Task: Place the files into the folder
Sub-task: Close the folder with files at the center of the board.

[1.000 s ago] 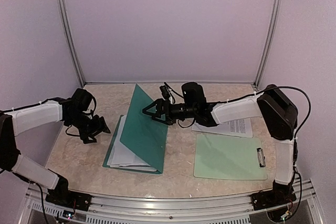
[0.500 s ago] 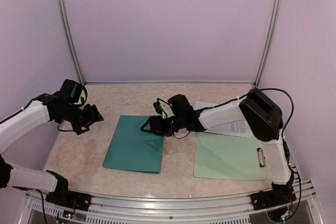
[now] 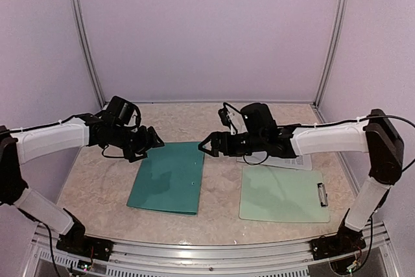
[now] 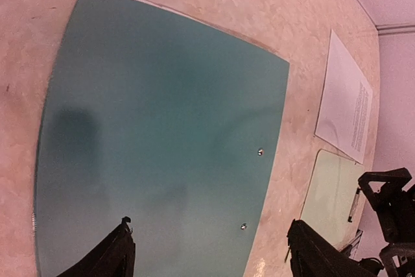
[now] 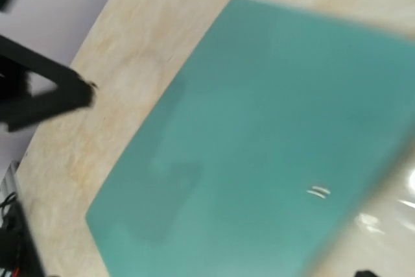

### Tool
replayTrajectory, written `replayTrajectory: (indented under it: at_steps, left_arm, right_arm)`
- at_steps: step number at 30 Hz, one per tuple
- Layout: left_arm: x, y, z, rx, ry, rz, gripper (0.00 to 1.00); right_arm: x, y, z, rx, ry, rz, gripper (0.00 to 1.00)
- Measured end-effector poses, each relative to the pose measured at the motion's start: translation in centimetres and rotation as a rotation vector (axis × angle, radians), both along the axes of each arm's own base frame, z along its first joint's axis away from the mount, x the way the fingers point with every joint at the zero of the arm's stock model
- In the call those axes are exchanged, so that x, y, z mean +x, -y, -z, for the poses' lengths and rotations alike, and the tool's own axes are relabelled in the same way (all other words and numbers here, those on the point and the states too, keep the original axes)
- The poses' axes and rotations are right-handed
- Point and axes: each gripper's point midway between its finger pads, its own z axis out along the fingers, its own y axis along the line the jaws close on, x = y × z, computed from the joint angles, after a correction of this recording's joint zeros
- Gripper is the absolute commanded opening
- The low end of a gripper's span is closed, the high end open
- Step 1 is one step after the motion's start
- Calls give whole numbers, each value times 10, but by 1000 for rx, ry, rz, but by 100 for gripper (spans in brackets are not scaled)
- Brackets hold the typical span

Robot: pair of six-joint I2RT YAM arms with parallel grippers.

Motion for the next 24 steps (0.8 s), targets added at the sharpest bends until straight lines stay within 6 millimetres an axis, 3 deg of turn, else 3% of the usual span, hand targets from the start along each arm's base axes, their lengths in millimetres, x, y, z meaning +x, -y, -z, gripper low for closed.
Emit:
replayTrajectory:
  at_steps: [3,6,12,16,18,22,24]
  left_arm:
    - [8,39,-1,-37,4,85,78]
    - [17,87,-8,-73,22,186,78]
    - [19,192,-2,-142,25,419,77]
    - [12,243,22,-159,-10,534,75]
    - [6,257,40,-154,-41,569,75]
    - [-5,260,85,-111,-134,591,74]
    - [-6,257,93,-103,-156,592,74]
  right_arm:
    - [5,48,-22,-22,39,120,96]
    - [15,113,-21,-69,41,296,97]
    - [18,236,35,-197,-62,637,97]
    - [16,273,59,-234,-118,746,97]
    - [20,289,67,-239,-141,792,97]
    - [31,316,78,-235,-166,878,97]
    - [35,325,81,-235,-173,905,97]
